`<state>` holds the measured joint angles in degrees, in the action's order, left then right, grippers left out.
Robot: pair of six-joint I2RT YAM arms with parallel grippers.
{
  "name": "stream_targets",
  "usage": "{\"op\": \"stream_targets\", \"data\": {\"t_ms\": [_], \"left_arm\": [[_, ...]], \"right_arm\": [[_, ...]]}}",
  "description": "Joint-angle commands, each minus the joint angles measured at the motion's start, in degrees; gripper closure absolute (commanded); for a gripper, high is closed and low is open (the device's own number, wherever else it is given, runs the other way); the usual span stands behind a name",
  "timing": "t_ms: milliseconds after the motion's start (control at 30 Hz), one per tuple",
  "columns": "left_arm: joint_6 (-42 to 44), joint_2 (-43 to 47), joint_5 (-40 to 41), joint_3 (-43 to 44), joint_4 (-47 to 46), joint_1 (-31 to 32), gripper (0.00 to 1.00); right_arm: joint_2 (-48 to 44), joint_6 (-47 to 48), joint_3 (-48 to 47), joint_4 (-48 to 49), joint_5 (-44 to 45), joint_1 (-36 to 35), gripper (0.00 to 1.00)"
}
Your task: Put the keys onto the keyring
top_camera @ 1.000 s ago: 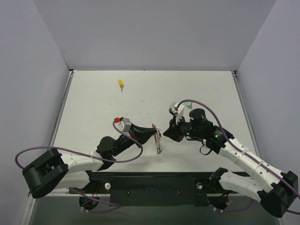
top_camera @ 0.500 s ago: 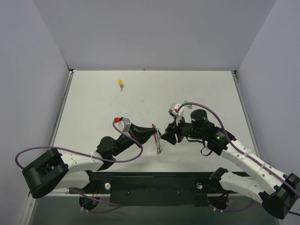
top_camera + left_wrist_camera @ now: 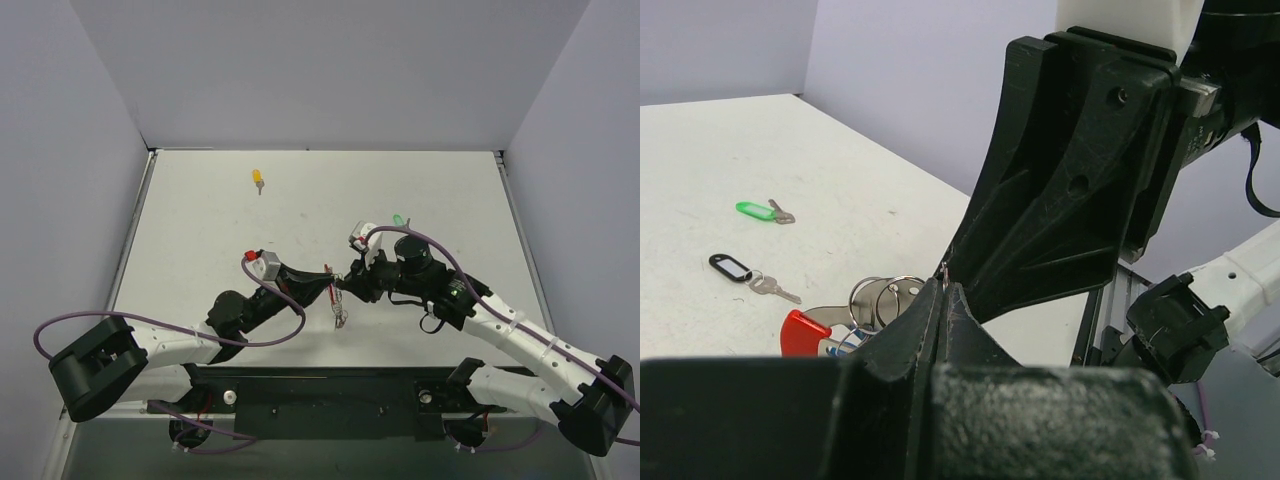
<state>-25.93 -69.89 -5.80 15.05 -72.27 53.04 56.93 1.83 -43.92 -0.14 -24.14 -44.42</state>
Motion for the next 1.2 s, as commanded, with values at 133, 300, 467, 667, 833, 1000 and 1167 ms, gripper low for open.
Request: {"op": "stream_targets", "data": {"t_ms": [133, 300, 467, 667, 833, 1000, 1167], "left_arm": [[-0.7, -0.1, 0.4, 2.4, -10.3, -0.3, 1.00], [-0.4, 0.1, 0.6, 1.9, -10.3, -0.3, 1.00], [1.1, 1.3, 0.1, 1.6, -7.8, -0.4, 1.00], [4.6, 2.8, -4.2, 1.8, -4.5, -0.5, 1.00], [5.8, 2.7, -6.9, 1.6, -6.5, -0.5, 1.00], [4.4, 0.9, -7.6, 1.9, -9.9, -0.6, 1.00], [1.6, -2.2, -7.4, 2.1, -15.7, -0.6, 1.00]], "right_arm": [[0.4, 2.5, -3.1, 1.5, 0.8, -0.5, 1.00], [-0.5, 4.7, -3.6, 0.3, -0.9, -0.3, 1.00], [-1.6, 12.4, -5.5, -8.0, -2.0, 0.6, 1.00], [-2.1, 20.2, -7.5, -16.2, -5.5, 1.0, 1.00], [-2.1, 23.0, -7.3, -18.7, -7.2, 0.7, 1.00], [-1.8, 23.5, -7.1, -19.1, -9.3, 0.3, 1.00], [-1.6, 22.3, -6.4, -18.8, -12.1, -0.1, 1.00]]}}
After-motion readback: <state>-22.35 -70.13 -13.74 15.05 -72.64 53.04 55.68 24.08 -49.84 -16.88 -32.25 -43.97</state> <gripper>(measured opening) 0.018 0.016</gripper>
